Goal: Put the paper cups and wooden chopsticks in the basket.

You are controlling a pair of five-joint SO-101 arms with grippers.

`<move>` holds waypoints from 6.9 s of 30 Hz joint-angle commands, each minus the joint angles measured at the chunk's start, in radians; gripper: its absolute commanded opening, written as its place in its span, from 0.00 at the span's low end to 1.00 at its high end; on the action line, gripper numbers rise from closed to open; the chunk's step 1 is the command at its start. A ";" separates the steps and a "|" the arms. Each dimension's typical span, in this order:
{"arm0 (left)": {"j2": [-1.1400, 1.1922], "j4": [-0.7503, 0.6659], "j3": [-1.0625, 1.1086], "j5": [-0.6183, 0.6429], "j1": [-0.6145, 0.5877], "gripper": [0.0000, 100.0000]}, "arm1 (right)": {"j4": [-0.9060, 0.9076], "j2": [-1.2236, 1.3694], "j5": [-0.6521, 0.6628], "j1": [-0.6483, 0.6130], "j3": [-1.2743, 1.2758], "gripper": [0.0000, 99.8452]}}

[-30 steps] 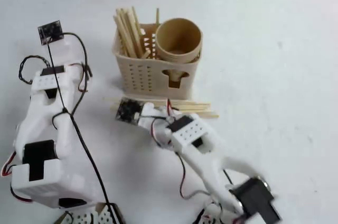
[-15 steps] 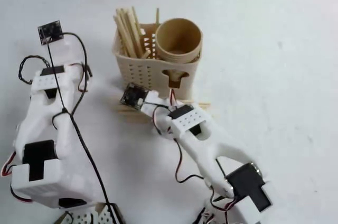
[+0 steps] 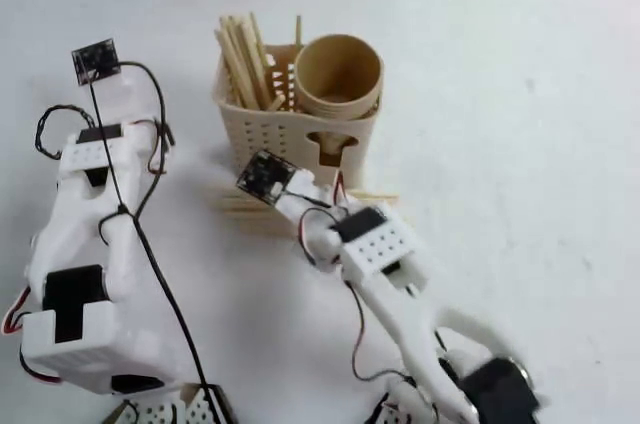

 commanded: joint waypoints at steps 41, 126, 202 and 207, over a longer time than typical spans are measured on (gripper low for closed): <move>-0.028 -0.011 -0.014 -0.014 0.013 0.17 | -0.113 0.334 -0.166 -0.094 -1.339 0.03; -0.028 -0.015 -0.009 -0.014 0.015 0.17 | 0.013 0.375 0.308 -0.104 -0.207 0.09; -0.027 -0.017 -0.011 -0.014 0.015 0.17 | -0.151 0.153 -0.196 -0.038 -0.953 0.06; -0.027 -0.017 -0.009 -0.014 0.015 0.17 | 0.004 0.136 -0.195 -0.030 -0.957 0.20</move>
